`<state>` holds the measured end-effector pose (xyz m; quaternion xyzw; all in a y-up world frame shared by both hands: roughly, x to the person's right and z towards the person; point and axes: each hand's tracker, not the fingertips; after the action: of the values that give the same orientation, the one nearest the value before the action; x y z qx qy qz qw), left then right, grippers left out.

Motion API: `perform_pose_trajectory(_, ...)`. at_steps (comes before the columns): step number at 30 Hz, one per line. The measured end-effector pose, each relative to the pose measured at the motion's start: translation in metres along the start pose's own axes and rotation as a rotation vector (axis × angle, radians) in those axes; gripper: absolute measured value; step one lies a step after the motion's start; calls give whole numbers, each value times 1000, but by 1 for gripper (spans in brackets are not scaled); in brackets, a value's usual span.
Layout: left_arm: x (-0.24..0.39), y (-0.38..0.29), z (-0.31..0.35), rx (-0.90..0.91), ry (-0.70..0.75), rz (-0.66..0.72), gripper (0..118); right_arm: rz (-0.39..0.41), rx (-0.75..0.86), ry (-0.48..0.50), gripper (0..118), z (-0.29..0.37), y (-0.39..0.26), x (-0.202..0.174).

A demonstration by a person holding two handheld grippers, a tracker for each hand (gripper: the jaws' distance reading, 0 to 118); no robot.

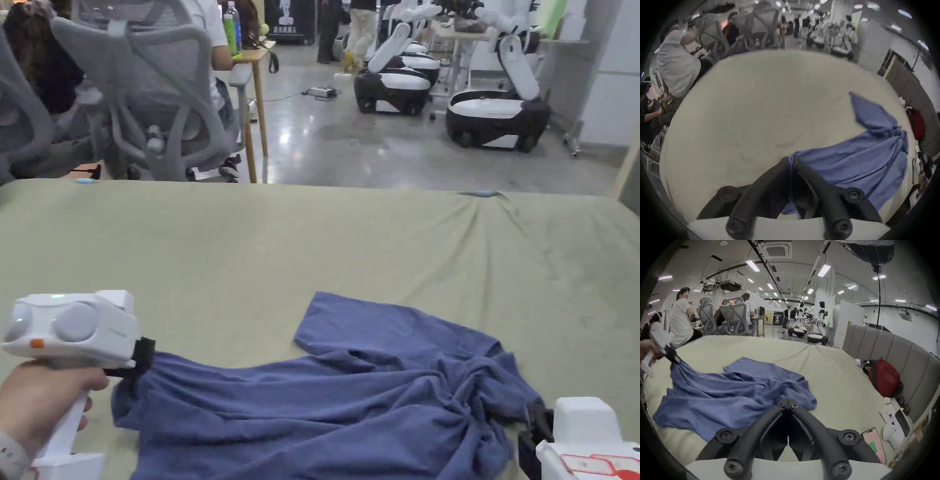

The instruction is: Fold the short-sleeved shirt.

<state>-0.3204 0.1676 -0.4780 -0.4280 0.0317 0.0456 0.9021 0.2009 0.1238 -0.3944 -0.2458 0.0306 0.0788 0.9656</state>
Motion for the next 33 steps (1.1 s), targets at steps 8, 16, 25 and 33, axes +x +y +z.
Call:
perform_pose_trajectory(8, 14, -14, 21, 71, -48, -30, 0, -41, -178, 71, 34, -91, -20, 72)
perform_pose_trajectory(16, 14, -5, 8, 57, -43, -34, 0, 102, -297, 148, 102, -168, -12, 69)
perform_pose_trajectory(25, 15, -12, -1, 95, 79, -140, 0, 95, -243, 226, 8, -132, 18, 65)
perform_pose_trajectory(33, 29, 10, 62, 291, 178, -199, 0, 32, 27, 109, 8, -29, 122, 50)
